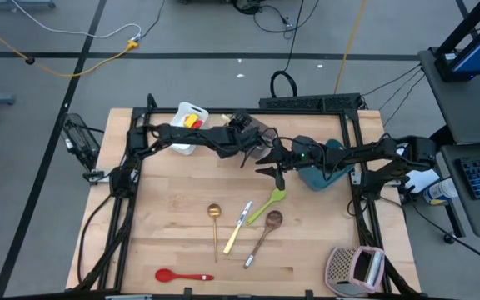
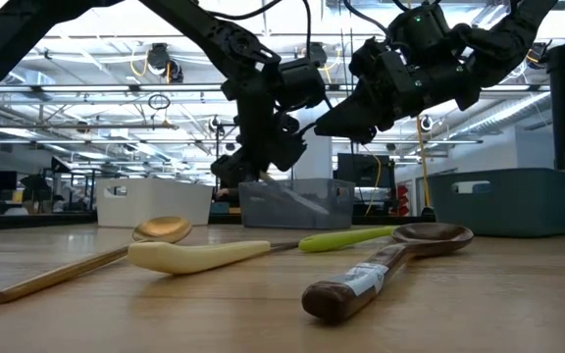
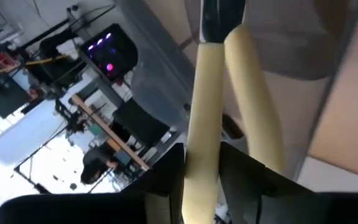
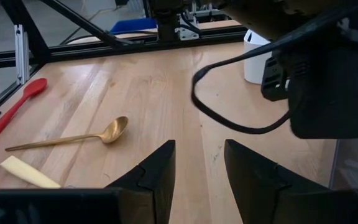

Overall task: Pick & Place Kitchen Items
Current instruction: Put the right yellow table knife into the black bin, then put the yellow table knife into the black bin

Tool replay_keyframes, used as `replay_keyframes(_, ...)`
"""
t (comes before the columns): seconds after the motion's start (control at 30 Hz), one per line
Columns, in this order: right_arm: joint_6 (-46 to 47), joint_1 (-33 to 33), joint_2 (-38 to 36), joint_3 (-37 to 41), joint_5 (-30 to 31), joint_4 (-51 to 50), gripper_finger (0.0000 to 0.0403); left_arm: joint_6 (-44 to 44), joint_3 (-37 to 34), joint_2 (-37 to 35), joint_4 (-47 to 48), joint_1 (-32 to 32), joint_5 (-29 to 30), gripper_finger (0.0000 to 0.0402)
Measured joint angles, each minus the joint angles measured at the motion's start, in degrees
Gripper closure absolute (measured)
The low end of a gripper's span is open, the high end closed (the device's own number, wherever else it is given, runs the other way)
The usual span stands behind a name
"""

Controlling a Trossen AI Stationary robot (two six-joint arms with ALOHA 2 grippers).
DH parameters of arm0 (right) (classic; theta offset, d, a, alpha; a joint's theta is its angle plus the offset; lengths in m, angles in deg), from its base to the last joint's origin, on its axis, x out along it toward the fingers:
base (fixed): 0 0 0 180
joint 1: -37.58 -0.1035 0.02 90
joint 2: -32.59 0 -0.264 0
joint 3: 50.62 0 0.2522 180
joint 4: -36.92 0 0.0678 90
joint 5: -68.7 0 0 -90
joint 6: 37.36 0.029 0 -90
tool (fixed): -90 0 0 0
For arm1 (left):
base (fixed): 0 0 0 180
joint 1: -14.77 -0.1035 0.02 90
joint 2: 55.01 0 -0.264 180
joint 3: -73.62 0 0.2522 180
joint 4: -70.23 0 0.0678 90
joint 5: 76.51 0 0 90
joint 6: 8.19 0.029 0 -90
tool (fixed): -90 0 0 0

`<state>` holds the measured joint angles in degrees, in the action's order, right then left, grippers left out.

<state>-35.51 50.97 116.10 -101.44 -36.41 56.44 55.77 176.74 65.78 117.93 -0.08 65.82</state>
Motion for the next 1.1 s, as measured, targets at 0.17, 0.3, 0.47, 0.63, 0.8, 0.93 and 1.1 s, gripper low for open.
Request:
replay_keyframes(0.17, -0.1, 0.0, 0.0, 0.0, 0.0, 0.0, 0.0273, -0.7, 0.0, 0.0, -0.2, -0.1, -2.9, 0.0263)
replay_keyframes(0.3, 0.0, 0.0, 0.0, 0.0, 0.0, 0.0, 0.0273, -1.8, 0.0, 0.0, -0.6, -0.2, -4.7, 0.0221)
replay_keyframes(0.47, 0.0, 0.0, 0.0, 0.0, 0.0, -1.3, 0.0273, -3.7, 0.0, -0.6, 0.3, 0.4, -2.9, 0.019)
replay_keyframes(0.63, 0.0, 0.0, 0.0, 0.0, 0.0, -2.9, 0.0273, -10.4, 0.0, -5.0, 2.8, 1.4, -8.2, 0.0195)
replay_keyframes(0.8, 0.1, 0.0, 0.0, 0.0, -0.1, -3.5, 0.0273, -25.3, 0.0, -11.7, 7.9, 1.0, -21.1, 0.021)
replay_keyframes(0.93, 0.1, 0.0, 0.0, 0.0, -0.2, -3.7, 0.0273, -38.9, 0.0, -17.2, 13.7, 0.3, -33.9, 0.0218)
replay_keyframes(1.1, 0.0, 0.0, 0.0, 0.0, 0.0, -4.7, 0.0273, -48.8, 0.0, -21.9, 23.4, 0.0, -49.1, 0.023)
